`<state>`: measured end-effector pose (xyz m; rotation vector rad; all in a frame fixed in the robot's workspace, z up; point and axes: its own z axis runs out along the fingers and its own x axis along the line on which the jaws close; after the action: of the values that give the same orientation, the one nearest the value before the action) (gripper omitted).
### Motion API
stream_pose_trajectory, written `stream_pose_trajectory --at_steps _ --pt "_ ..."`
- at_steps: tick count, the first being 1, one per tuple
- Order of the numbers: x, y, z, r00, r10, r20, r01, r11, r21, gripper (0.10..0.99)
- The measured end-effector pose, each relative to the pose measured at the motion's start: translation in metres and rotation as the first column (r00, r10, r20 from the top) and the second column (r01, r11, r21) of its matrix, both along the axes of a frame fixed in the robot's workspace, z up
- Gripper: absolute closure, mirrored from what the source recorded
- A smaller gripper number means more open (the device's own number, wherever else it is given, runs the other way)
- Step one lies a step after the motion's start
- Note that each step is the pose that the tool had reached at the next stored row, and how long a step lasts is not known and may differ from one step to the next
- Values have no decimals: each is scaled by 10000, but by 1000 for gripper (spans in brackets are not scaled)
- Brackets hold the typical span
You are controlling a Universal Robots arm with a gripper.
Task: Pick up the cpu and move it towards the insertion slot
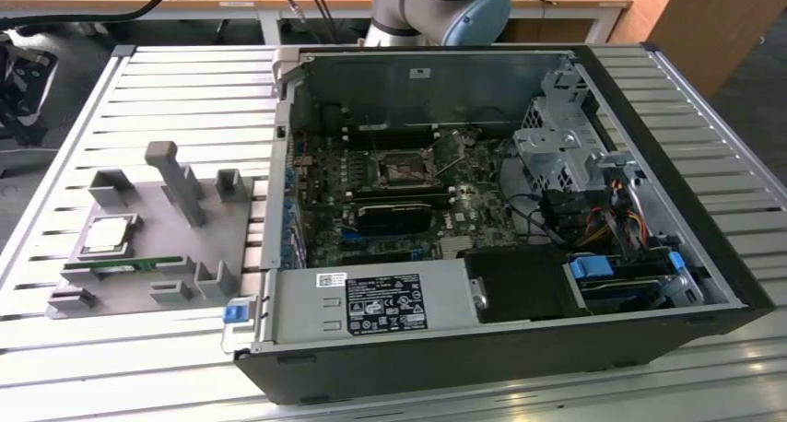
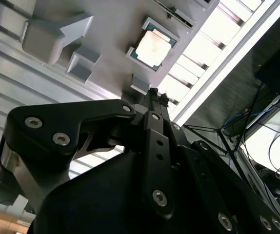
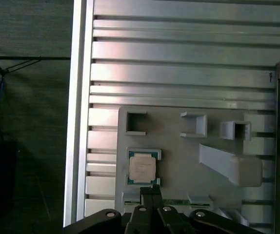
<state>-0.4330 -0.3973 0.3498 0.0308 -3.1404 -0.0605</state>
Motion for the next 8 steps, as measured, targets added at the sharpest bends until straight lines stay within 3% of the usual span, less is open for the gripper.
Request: stream_pose_trajectory --at_steps 4,6,7,8 --pt "-30 -4 -7 10000 6 0 -6 10000 -1 973" --pt "-36 -9 -9 10000 13 0 -13 10000 -1 851" --pt "-37 -13 -11 10000 18 1 -18 10000 0 851" --pt "-37 -15 -16 10000 17 2 -17 10000 1 796"
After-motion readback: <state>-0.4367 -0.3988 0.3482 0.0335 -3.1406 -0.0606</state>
